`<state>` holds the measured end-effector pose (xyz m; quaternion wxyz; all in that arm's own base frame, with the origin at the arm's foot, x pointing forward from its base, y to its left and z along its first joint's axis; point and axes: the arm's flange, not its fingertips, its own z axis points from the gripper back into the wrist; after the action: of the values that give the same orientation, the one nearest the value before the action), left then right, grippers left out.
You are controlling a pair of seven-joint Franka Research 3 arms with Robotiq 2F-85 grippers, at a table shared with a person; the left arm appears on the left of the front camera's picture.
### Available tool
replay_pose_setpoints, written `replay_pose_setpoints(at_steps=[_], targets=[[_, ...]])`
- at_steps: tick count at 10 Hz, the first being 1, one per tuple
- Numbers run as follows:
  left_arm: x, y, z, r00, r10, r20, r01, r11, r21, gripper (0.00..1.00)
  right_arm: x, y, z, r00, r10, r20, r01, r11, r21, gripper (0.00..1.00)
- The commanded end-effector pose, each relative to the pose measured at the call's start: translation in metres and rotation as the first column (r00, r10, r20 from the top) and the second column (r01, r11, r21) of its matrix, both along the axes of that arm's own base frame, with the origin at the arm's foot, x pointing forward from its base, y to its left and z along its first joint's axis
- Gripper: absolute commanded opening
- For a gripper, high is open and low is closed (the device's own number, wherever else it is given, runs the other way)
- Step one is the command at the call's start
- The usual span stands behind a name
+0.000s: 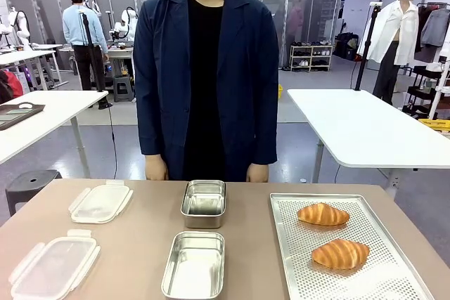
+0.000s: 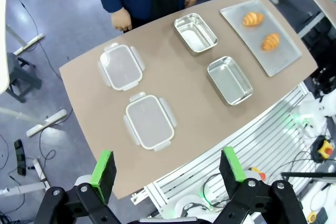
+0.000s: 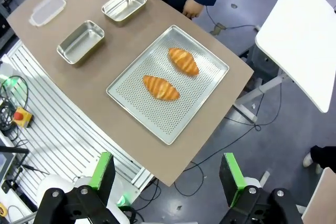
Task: Place the bread into the airtight container.
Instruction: Pick up a Butter Roll and place it into an empty Airtight Container.
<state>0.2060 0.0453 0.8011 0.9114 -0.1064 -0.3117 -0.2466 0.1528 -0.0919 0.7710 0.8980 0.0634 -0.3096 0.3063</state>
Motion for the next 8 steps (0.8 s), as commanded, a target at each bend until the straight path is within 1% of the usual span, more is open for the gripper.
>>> replay_pose_setpoints(at_steps=[1, 2, 3, 4, 5, 6, 7, 8], targets=[[0.0, -0.002, 0.004, 1.0, -0.015, -0.005, 0.015, 1.0, 0.002, 1.0, 0.011, 0.015, 0.004, 0.982, 0.19, -0.013, -0.19, 0.974, -0.12, 1.0], [0.0, -0.002, 0.004, 1.0, -0.015, -0.005, 0.015, 1.0, 0.002, 1.0, 0.016, 0.03, 0.007, 0.936, 0.352, -0.023, -0.342, 0.891, -0.299, 1.0], [0.0, -0.002, 0.004, 1.0, -0.015, -0.005, 0.015, 1.0, 0.002, 1.0, 0.024, 0.045, 0.003, 0.891, 0.446, -0.085, -0.437, 0.789, -0.432, 1.0], [0.0, -0.002, 0.004, 1.0, -0.015, -0.005, 0.015, 1.0, 0.002, 1.0, 0.042, 0.057, -0.006, 0.86, 0.488, -0.146, -0.494, 0.73, -0.473, 1.0], [0.0, -0.002, 0.004, 1.0, -0.015, -0.005, 0.015, 1.0, 0.002, 1.0, 0.065, 0.067, -0.023, 0.813, 0.553, -0.181, -0.563, 0.669, -0.485, 1.0], [0.0, -0.002, 0.004, 1.0, -0.015, -0.005, 0.015, 1.0, 0.002, 1.0, 0.082, 0.077, -0.043, 0.758, 0.611, -0.229, -0.631, 0.599, -0.492, 1.0], [0.0, -0.002, 0.004, 1.0, -0.015, -0.005, 0.015, 1.0, 0.002, 1.0, 0.095, 0.089, -0.063, 0.724, 0.631, -0.279, -0.673, 0.558, -0.485, 1.0], [0.0, -0.002, 0.004, 1.0, -0.015, -0.005, 0.015, 1.0, 0.002, 1.0, 0.107, 0.098, -0.082, 0.699, 0.645, -0.308, -0.701, 0.535, -0.471, 1.0]])
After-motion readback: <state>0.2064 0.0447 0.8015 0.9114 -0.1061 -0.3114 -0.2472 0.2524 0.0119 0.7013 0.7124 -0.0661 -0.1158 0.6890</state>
